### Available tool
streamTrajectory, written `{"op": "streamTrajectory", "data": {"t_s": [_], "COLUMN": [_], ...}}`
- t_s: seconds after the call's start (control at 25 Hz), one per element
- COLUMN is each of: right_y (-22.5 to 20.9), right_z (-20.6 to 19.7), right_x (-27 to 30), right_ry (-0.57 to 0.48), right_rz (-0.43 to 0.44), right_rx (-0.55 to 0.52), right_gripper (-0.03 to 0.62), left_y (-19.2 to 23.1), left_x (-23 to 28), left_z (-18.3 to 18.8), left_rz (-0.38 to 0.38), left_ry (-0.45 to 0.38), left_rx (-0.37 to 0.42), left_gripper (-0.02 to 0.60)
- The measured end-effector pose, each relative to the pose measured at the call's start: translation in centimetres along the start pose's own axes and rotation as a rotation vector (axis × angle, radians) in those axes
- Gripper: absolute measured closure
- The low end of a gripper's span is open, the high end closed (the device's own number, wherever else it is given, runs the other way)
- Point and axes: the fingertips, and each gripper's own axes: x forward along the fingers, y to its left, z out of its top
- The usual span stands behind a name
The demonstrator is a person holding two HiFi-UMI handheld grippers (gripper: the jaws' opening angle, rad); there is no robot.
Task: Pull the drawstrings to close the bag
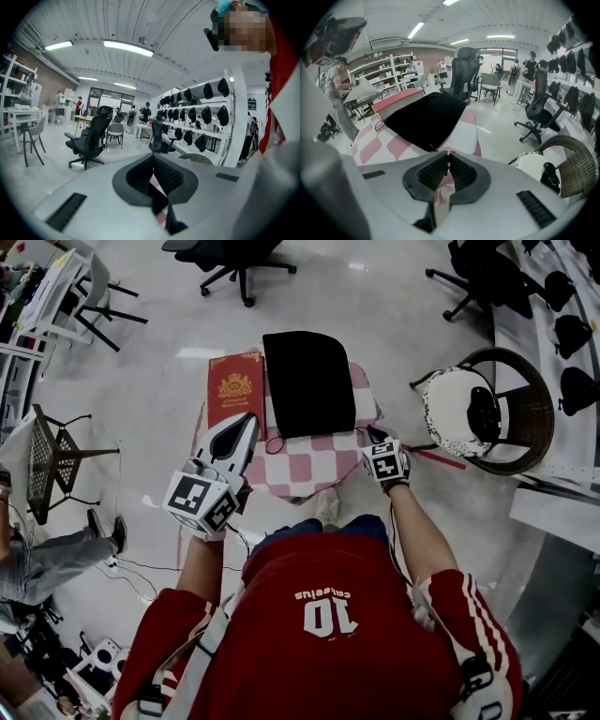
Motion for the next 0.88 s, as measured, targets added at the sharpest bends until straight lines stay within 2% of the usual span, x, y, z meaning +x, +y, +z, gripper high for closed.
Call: {"op": "streamTrajectory", "data": {"t_s": [0.44,0.88], "right_y": [2.0,2.9], "right_z": [5.1,9.3], "right_x": [-3.7,-7.1], "right_ry": [-0.132,-0.230], "right_rz": [-0.015,-0.036], "right_rx": [-0.099,-0.102], "right_gripper": [0.565,0.565], "left_y": [0.7,1.1], "left_x": [-3.3,-5.2], "left_z": [-0.3,-0.5], "left_rz": [0.030,0.039], "left_ry": [-0.013,-0.032], "left_rx": [0.057,0.055], "left_gripper": [0.572,0.571]}}
